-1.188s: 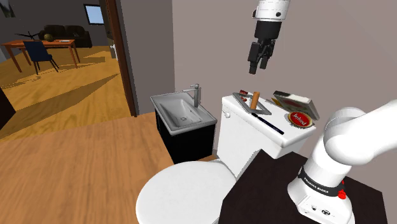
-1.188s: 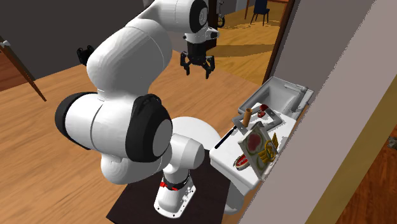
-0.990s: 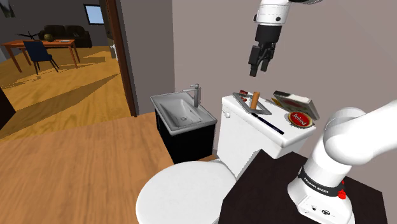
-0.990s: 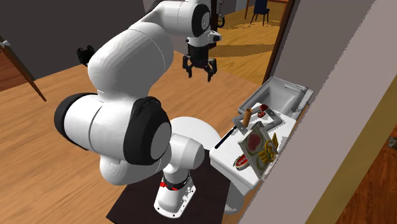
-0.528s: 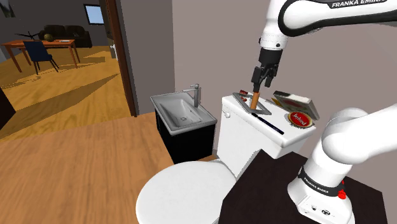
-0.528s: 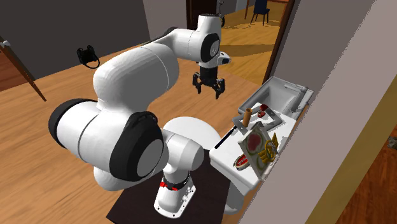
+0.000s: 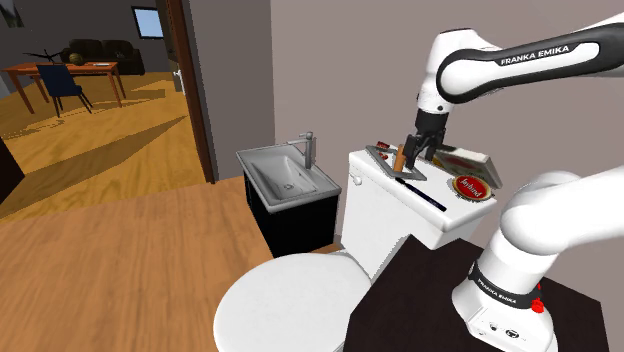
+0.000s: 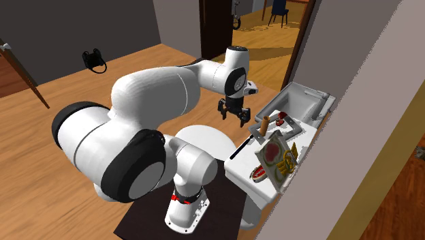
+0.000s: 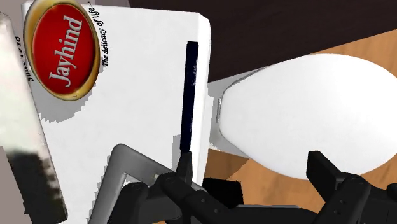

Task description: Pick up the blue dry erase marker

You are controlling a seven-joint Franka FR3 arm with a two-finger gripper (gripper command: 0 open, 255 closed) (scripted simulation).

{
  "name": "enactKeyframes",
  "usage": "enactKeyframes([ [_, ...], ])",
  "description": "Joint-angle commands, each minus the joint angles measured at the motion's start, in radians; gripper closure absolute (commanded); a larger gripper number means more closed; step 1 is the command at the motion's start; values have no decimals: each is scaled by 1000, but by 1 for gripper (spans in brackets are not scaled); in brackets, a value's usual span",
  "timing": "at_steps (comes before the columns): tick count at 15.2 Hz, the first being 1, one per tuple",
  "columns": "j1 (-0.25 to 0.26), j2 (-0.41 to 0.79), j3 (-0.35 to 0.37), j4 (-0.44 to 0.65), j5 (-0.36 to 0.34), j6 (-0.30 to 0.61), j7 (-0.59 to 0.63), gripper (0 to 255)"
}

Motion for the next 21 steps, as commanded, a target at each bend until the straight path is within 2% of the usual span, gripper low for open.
enactKeyframes([
  [1,-32,-8,-24,-56,-25,49,-1,0],
  [8,-152,72,-118,-189,-123,264,-12,0],
  [15,-160,163,-136,-242,-148,407,-3,0],
  [17,-161,172,-137,-246,-150,419,-2,0],
  [18,-161,172,-138,-247,-151,419,-2,255],
  [21,-161,172,-137,-248,-151,421,-1,255],
])
